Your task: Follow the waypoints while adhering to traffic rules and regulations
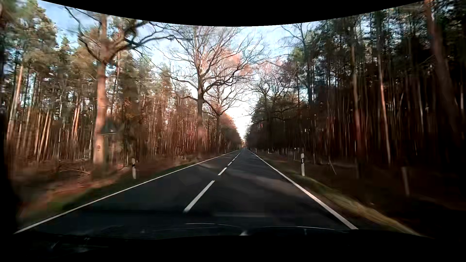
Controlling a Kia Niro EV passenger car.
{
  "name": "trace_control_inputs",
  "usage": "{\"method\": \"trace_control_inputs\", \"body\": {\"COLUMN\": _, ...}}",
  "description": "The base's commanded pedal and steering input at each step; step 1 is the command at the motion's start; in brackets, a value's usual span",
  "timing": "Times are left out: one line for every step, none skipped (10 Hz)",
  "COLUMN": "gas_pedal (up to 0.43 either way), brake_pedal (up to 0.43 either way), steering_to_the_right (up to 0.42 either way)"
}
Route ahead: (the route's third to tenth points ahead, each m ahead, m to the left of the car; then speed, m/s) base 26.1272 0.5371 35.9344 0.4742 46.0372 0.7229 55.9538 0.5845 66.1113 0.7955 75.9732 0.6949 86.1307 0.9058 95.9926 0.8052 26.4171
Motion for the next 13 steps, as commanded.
{"method": "trace_control_inputs", "body": {"gas_pedal": 0.26, "brake_pedal": 0.0, "steering_to_the_right": 0.001}}
{"method": "trace_control_inputs", "body": {"gas_pedal": 0.26, "brake_pedal": 0.0, "steering_to_the_right": 0.001}}
{"method": "trace_control_inputs", "body": {"gas_pedal": 0.26, "brake_pedal": 0.0, "steering_to_the_right": 0.001}}
{"method": "trace_control_inputs", "body": {"gas_pedal": 0.26, "brake_pedal": 0.0, "steering_to_the_right": 0.0}}
{"method": "trace_control_inputs", "body": {"gas_pedal": 0.26, "brake_pedal": 0.0, "steering_to_the_right": 0.001}}
{"method": "trace_control_inputs", "body": {"gas_pedal": 0.26, "brake_pedal": 0.0, "steering_to_the_right": 0.001}}
{"method": "trace_control_inputs", "body": {"gas_pedal": 0.26, "brake_pedal": 0.0, "steering_to_the_right": 0.0}}
{"method": "trace_control_inputs", "body": {"gas_pedal": 0.26, "brake_pedal": 0.0, "steering_to_the_right": 0.0}}
{"method": "trace_control_inputs", "body": {"gas_pedal": 0.26, "brake_pedal": 0.0, "steering_to_the_right": 0.001}}
{"method": "trace_control_inputs", "body": {"gas_pedal": 0.26, "brake_pedal": 0.0, "steering_to_the_right": 0.0}}
{"method": "trace_control_inputs", "body": {"gas_pedal": 0.26, "brake_pedal": 0.0, "steering_to_the_right": 0.0}}
{"method": "trace_control_inputs", "body": {"gas_pedal": 0.26, "brake_pedal": 0.0, "steering_to_the_right": 0.0}}
{"method": "trace_control_inputs", "body": {"gas_pedal": 0.26, "brake_pedal": 0.0, "steering_to_the_right": 0.0}}
